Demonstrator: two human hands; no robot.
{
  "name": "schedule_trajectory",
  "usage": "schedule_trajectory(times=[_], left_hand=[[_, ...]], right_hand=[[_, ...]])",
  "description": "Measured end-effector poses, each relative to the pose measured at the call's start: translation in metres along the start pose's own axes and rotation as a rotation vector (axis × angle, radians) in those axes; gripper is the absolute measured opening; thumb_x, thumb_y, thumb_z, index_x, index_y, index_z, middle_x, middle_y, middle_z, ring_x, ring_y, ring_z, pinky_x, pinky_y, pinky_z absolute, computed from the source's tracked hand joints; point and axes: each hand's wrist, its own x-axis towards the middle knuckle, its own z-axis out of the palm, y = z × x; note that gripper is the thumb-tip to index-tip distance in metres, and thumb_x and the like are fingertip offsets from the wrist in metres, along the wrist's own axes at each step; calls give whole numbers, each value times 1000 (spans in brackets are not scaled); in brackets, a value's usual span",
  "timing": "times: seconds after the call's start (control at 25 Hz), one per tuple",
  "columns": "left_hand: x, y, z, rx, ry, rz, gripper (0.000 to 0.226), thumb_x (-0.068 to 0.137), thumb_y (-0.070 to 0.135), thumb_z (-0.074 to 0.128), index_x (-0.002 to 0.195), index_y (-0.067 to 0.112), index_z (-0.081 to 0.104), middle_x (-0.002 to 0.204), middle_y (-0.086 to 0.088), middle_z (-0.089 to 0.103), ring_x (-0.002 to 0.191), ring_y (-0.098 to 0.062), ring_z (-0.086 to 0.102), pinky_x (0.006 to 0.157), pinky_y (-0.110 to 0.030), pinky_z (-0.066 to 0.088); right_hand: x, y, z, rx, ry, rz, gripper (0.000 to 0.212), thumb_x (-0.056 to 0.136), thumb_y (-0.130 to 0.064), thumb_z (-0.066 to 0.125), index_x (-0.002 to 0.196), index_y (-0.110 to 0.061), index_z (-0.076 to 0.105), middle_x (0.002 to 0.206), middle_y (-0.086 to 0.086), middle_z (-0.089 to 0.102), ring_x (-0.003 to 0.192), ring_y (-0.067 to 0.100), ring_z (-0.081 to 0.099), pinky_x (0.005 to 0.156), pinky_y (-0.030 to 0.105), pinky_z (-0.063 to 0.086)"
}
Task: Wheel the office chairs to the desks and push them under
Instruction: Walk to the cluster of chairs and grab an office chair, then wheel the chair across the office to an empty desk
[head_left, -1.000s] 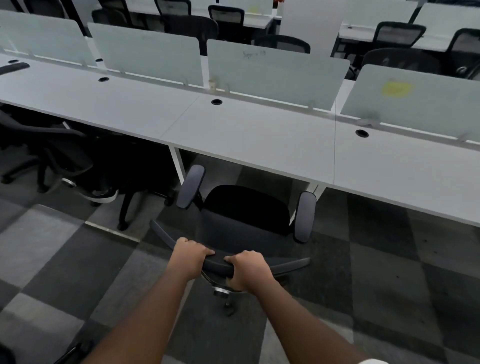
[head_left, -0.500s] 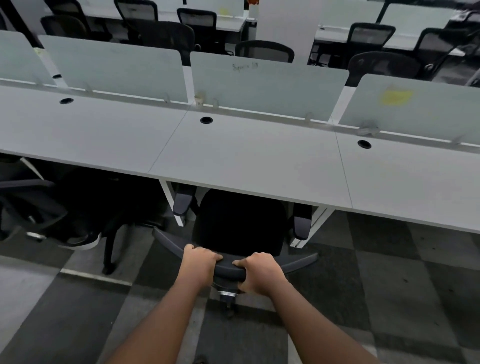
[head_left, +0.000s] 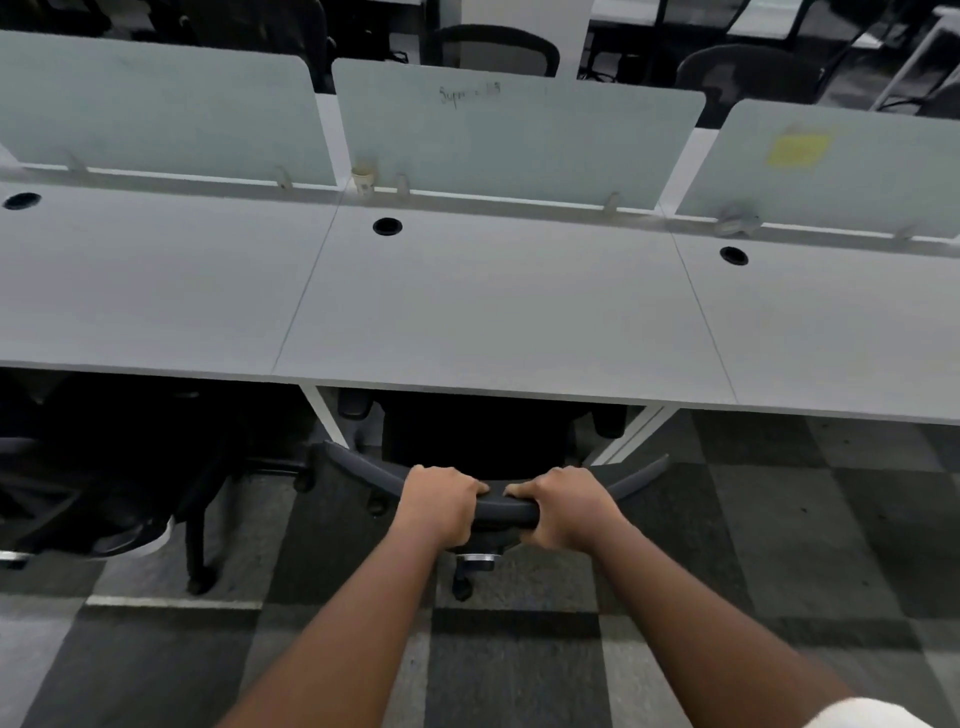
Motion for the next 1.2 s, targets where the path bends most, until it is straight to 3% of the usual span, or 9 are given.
schedule_trajectory(times=[0.36,0.44,0.52,0.56,0.64,0.84,1.2], left_hand=[[-14,0,6,-27,26,61,66,84,39,59,147,44,43,131,10,63,115,-20,62,91,-39,49],[-17,0,5,-35,28,63,77,82,58,61,153,43,34,136,10,60,121,-19,59,96,-41,47],[-22,7,-2,-17,50,98,105,73,81,57,159,38,16,146,6,51,135,-21,48,108,-48,37],[-23,13,-7,-16,83,124,116,69,89,52,161,36,7,153,3,45,144,-23,38,115,-52,29],[-22,36,-23,0,173,196,124,64,98,42,161,35,-5,164,-2,29,153,-26,20,120,-58,16],[-25,140,-68,79,247,314,123,72,93,45,158,32,-18,170,-11,2,156,-32,1,119,-67,5],[-95,404,-91,238,258,500,114,82,79,55,161,30,-11,168,-18,2,155,-38,-5,118,-69,7]], right_hand=[[-18,-19,2,9,-22,96,57,80,-47,65,136,-42,56,108,-5,72,100,24,66,87,41,54],[-21,-21,2,11,-6,86,61,82,-47,68,141,-37,54,119,-3,70,117,24,62,106,46,43],[-34,-16,1,-3,10,84,76,83,-53,70,151,-31,44,139,-2,61,141,24,43,121,57,16],[-42,-12,-2,-14,31,90,86,81,-57,71,155,-29,37,149,-1,53,148,25,32,122,62,8],[-68,1,-8,-44,114,135,101,78,-63,72,160,-27,25,161,3,38,154,27,19,120,66,3],[-169,34,-20,-28,277,478,115,77,-74,66,163,-23,9,164,8,30,155,28,16,122,63,10],[-468,100,16,64,285,1037,122,74,-85,58,163,-27,-2,165,11,27,155,30,16,122,60,11]])
